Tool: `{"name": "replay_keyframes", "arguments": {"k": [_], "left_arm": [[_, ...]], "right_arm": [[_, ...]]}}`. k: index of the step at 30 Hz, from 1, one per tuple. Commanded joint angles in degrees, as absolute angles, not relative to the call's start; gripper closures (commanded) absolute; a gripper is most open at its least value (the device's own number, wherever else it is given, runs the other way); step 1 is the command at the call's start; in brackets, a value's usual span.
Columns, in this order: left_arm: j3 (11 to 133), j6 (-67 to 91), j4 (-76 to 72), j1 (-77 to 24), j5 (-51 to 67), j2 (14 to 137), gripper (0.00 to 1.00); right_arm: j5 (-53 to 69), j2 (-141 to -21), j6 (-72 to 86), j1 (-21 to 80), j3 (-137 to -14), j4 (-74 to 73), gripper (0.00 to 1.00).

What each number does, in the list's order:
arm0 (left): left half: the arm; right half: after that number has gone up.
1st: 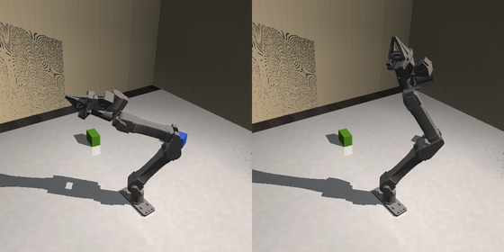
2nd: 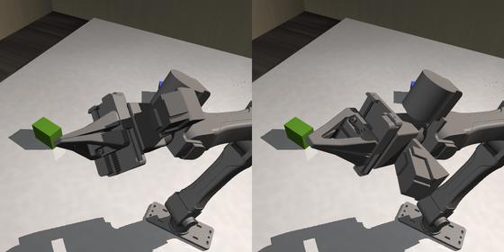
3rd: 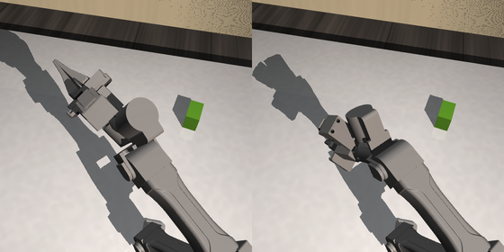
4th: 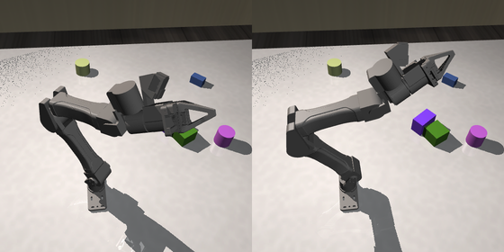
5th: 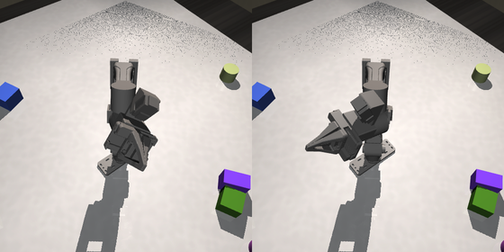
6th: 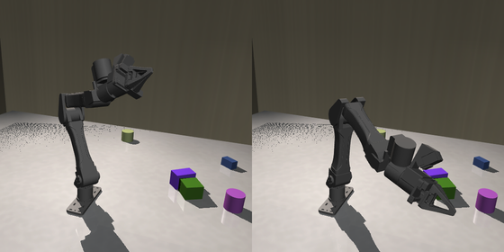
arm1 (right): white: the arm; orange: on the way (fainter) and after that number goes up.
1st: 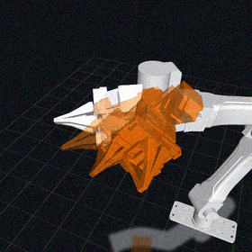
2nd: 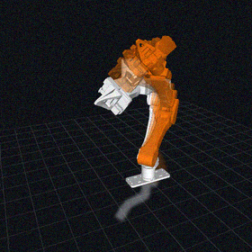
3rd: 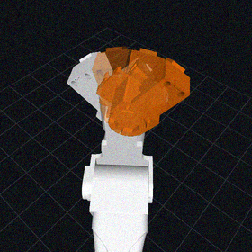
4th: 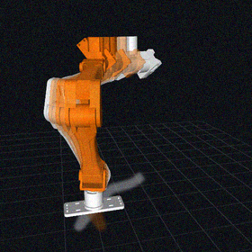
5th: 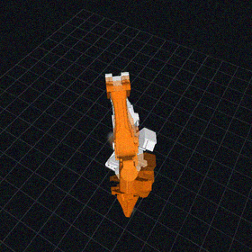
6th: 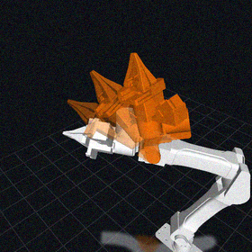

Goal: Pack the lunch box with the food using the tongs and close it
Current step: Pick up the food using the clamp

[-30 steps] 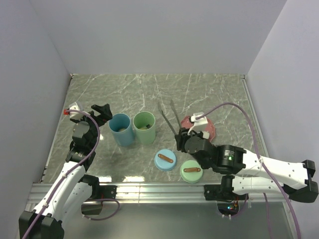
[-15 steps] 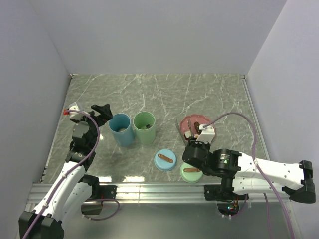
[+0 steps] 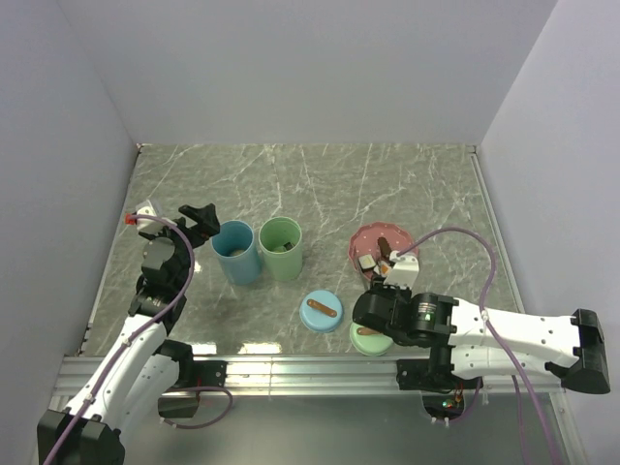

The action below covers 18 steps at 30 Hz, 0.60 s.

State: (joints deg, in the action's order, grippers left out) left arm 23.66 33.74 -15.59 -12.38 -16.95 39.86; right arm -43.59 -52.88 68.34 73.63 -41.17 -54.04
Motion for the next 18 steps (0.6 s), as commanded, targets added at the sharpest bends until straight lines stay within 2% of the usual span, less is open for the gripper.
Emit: {"name": "replay_keyframes", "arguments": {"k": [1, 8, 18], "left_arm": [[23.64, 34.10, -18.46, -12.04, -15.73, 39.64, 0.01], [23.64, 34.10, -18.37, -12.04, -15.73, 39.46, 0.01], [23.64, 34.10, -18.11, -12.13, -15.47, 39.20, 0.00]], "right_arm": [[-45.52, -51.77, 72.68, 73.65, -40.78, -56.77, 0.50], [-44.48, -48.34, 71.82, 73.65, -38.59, -55.03, 0.50], [-42.98, -53.96, 69.43, 73.65, -39.72, -53.09, 0.54]]}}
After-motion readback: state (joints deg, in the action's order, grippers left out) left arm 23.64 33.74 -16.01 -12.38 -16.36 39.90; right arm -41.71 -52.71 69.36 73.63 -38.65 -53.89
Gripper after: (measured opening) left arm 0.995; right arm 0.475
